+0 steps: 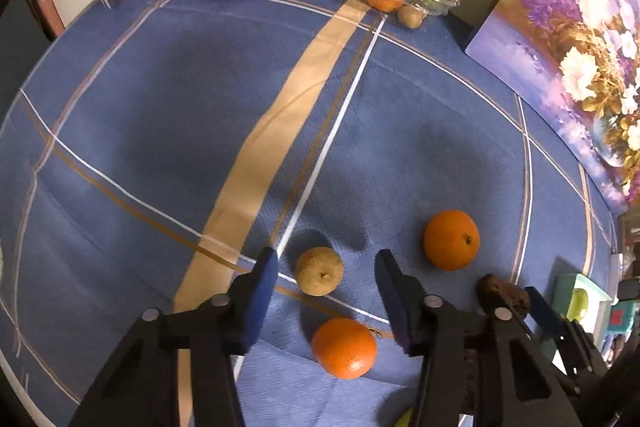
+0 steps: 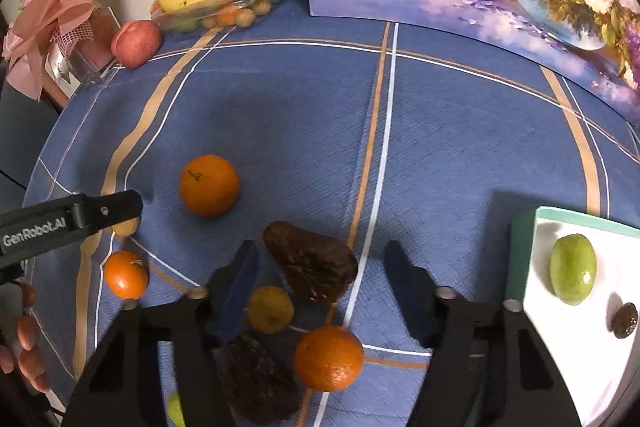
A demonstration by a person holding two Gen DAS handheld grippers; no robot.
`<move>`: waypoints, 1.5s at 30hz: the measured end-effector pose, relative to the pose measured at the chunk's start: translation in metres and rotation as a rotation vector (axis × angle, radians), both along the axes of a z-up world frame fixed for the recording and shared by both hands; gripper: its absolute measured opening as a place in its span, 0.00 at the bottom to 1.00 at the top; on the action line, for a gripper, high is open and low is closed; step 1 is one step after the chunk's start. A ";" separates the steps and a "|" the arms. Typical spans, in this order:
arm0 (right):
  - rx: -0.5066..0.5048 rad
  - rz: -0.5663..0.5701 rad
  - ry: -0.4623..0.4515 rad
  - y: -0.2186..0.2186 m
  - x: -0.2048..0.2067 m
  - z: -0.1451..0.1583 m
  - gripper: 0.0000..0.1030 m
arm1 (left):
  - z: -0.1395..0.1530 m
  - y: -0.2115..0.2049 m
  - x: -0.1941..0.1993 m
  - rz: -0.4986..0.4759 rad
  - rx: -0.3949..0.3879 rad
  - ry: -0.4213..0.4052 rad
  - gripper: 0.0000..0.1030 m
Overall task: Organize fruits
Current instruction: 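Grasp a pear-shaped brown fruit with the right tool while the left grasps a small round fruit, then carry both held fruits over the white tray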
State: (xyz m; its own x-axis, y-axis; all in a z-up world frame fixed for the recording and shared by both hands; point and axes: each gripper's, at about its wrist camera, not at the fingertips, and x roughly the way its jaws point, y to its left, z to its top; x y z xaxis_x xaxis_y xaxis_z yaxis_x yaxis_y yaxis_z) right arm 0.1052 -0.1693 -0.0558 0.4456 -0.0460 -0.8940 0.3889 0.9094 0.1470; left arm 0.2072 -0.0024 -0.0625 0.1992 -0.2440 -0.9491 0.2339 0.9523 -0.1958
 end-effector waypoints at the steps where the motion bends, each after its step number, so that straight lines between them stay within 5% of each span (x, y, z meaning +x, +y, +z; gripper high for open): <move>1: 0.001 -0.002 0.000 0.000 0.000 0.000 0.55 | -0.002 0.000 0.000 0.006 -0.007 0.008 0.52; 8: 0.043 -0.011 -0.012 -0.004 -0.001 -0.002 0.46 | -0.007 -0.002 0.005 0.019 -0.014 0.028 0.46; 13: 0.045 -0.007 -0.013 -0.004 0.000 -0.002 0.44 | -0.004 0.000 0.006 0.020 -0.023 0.019 0.26; 22: 0.056 0.005 -0.049 -0.003 -0.004 0.014 0.41 | 0.023 0.000 0.002 0.022 -0.041 -0.028 0.26; 32: 0.008 -0.004 -0.143 -0.005 -0.025 0.068 0.41 | 0.086 -0.007 -0.023 -0.012 -0.071 -0.136 0.26; 45: -0.079 -0.087 -0.197 -0.031 -0.075 0.122 0.41 | 0.131 -0.034 -0.062 -0.081 -0.132 -0.232 0.26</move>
State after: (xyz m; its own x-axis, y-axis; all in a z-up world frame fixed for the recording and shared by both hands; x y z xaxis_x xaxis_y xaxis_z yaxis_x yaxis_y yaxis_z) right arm 0.0302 -0.2000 0.0663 0.6025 -0.1579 -0.7823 0.4368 0.8856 0.1577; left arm 0.1455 -0.0366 0.0690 0.3825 -0.3864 -0.8393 0.3618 0.8985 -0.2487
